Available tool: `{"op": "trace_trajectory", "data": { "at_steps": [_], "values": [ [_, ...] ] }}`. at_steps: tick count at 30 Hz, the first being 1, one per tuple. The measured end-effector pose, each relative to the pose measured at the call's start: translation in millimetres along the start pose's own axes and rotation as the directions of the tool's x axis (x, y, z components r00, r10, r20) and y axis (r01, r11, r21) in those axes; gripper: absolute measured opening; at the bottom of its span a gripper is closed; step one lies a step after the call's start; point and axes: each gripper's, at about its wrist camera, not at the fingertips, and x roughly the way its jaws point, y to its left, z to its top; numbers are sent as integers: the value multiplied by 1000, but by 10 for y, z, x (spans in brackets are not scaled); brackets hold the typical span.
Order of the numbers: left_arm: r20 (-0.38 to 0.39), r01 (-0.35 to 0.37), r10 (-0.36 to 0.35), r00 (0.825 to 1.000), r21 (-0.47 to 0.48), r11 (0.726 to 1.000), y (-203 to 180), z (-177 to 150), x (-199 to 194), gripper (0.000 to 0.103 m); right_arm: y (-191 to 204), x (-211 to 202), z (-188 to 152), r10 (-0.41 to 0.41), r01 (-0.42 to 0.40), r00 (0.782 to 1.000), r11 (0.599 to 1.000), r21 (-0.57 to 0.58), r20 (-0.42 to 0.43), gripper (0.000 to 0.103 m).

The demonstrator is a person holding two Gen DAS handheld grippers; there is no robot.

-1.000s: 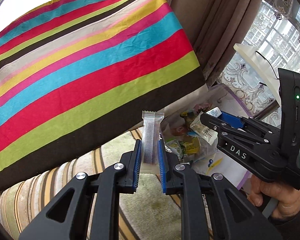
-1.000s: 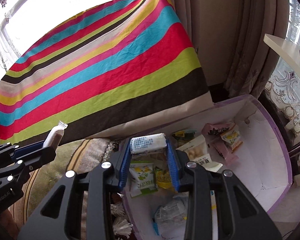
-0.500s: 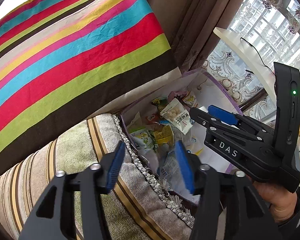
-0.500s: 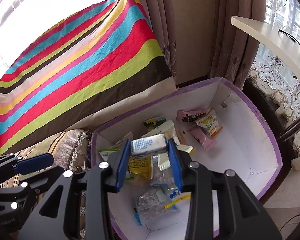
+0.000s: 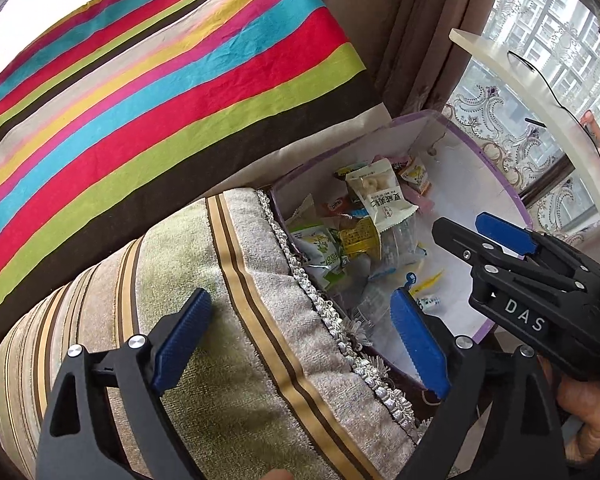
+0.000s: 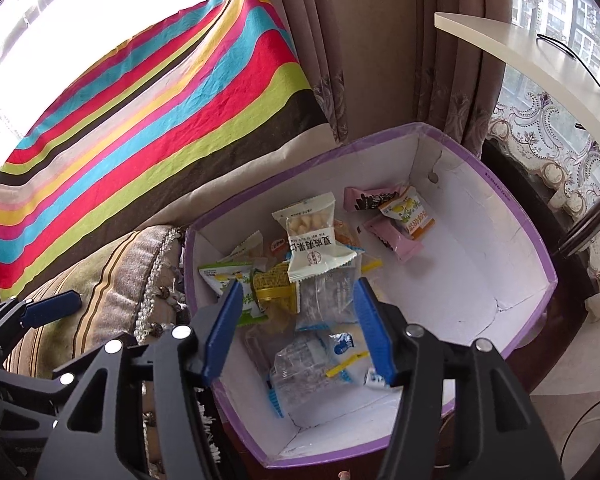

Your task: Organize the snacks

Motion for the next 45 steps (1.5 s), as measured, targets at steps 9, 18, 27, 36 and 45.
{"op": "trace_trajectory", "data": {
  "at_steps": [9,18,27,36,45],
  "values": [
    [-18,-35,35,999,15,999,-56,22,48,89,18,-35,-31,-9,9,1000,1000,-4,-2,57],
    [-15,-18,19,1000,27,999,-77,26,42,96,-24,-39,-36,-15,15,1000,1000,8,-4,58],
    [-17,-21,22,1000,33,999,-88,27,46,97,-38,-23,-48,-22,22,1000,1000,12,-7,59],
    [-18,-20,21,1000,31,999,-90,25,50,97,-98,-14,-55,-34,34,999,999,24,-7,60],
    [-17,-20,20,1000,31,999,-88,25,55,98,-151,-37,-66,-41,41,999,999,27,-7,61]
  ]
}}
